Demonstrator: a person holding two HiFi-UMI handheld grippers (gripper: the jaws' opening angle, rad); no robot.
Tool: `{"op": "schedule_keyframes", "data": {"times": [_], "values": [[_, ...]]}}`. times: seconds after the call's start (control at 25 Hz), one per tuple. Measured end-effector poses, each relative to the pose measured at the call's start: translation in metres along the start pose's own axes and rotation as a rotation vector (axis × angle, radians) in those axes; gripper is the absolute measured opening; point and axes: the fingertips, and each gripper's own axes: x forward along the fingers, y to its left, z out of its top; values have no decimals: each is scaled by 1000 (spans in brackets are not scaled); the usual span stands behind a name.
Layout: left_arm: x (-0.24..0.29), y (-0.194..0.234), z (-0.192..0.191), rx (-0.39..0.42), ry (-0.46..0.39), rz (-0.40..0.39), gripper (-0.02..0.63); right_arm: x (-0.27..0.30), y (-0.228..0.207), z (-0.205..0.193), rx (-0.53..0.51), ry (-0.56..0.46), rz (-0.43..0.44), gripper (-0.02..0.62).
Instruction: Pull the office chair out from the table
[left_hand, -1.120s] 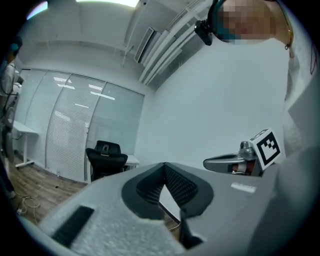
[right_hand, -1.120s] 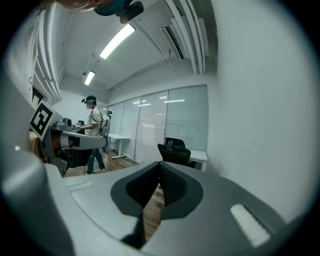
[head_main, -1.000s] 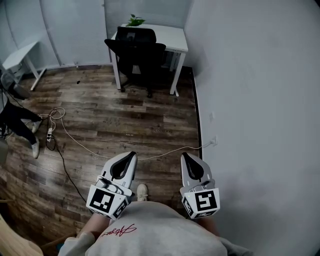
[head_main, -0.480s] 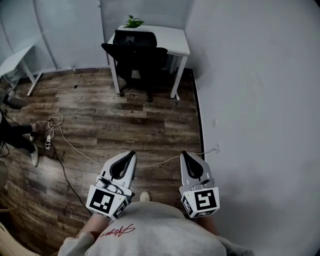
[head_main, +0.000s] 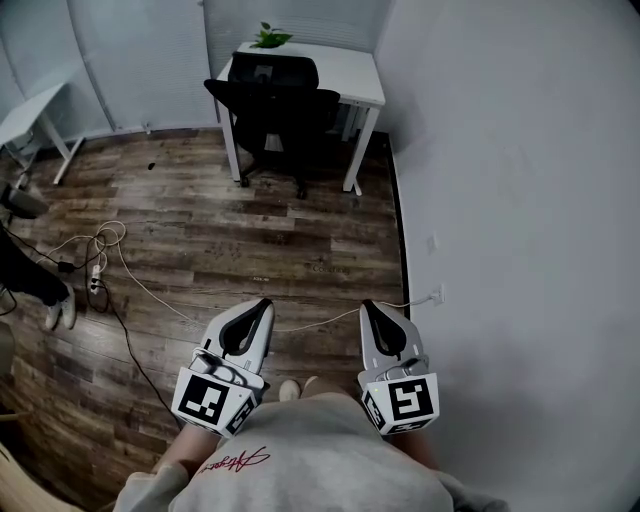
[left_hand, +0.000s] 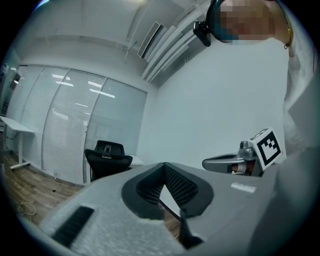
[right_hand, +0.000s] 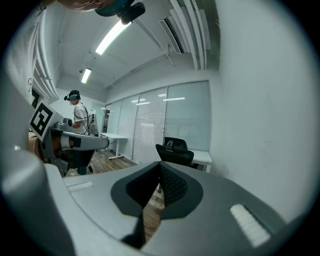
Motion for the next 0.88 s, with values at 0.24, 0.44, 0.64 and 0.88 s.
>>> {"op": "schedule_keyframes", "data": {"times": [0.24, 0.44, 0.64, 0.88], "values": [[3, 4, 3, 1, -6, 6, -6, 1, -1, 4, -13, -7, 6, -5], [4, 7, -2, 1, 1, 4, -6, 4, -3, 1, -22, 9, 6, -5], [8, 18, -6, -9, 11, 15, -6, 11, -2, 7, -34, 0, 17, -5], [17, 33, -1, 0, 2, 33, -6, 29, -5, 12, -45, 1, 29, -5]]}}
